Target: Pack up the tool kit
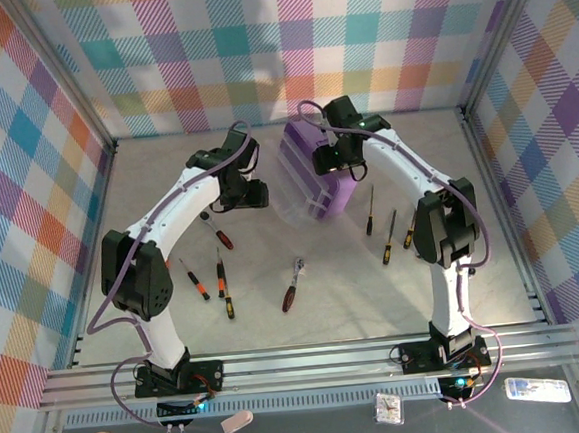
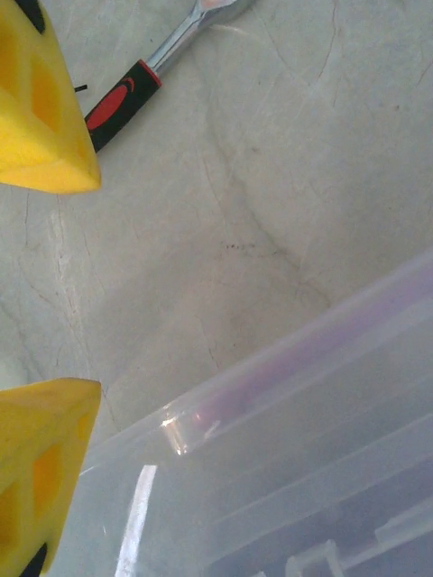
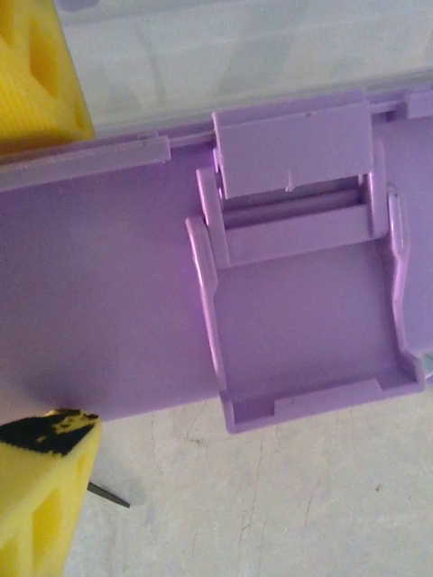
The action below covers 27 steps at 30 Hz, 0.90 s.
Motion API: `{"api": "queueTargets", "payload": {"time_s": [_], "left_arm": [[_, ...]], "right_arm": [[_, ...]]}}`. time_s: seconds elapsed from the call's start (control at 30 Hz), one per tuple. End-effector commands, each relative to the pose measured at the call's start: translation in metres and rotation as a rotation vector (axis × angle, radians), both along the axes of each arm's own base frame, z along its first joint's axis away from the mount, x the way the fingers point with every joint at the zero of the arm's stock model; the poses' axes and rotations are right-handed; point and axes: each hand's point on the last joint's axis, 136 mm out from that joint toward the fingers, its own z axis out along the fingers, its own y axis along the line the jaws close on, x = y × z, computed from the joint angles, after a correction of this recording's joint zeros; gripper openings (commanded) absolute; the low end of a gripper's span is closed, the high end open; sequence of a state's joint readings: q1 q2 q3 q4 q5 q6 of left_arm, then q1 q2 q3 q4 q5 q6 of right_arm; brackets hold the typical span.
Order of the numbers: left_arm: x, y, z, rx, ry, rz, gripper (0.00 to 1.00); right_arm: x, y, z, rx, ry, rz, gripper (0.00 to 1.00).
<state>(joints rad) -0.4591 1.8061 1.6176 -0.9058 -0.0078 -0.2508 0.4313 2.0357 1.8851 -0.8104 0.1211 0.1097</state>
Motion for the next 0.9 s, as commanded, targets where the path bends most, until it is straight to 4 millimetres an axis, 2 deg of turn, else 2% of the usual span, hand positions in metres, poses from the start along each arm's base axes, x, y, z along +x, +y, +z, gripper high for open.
{"api": "queueTargets", "payload": {"time_s": [0.0, 0.2, 0.37, 0.63, 0.77, 0.87], "left_arm": [[-0.003, -0.002, 0.015, -0.061, -0.033, 0.0, 0.57], [-0.012, -0.002, 0.008, -0.088, -0.035, -0.02, 0.6], [-0.024, -0.008, -0.007, -0.139, 0.002, -0.026, 0.61], [-0.021, -0.011, -0.024, -0.151, 0.006, -0.041, 0.61], [-0.013, -0.003, -0.026, -0.128, 0.006, -0.02, 0.6], [-0.008, 0.013, -0.025, -0.1, -0.006, 0.044, 0.6]], "right_arm": [[-0.018, -0.006, -0.027, -0.013, 0.101, -0.001, 0.64], [-0.04, -0.016, -0.039, -0.009, 0.126, -0.017, 0.54], [-0.053, -0.025, -0.053, -0.007, 0.142, -0.071, 0.48], [-0.071, -0.032, -0.077, 0.054, 0.177, -0.173, 0.38], [-0.084, -0.029, -0.083, 0.123, 0.2, -0.197, 0.37], [-0.092, -0.027, -0.085, 0.159, 0.217, -0.207, 0.36]]}}
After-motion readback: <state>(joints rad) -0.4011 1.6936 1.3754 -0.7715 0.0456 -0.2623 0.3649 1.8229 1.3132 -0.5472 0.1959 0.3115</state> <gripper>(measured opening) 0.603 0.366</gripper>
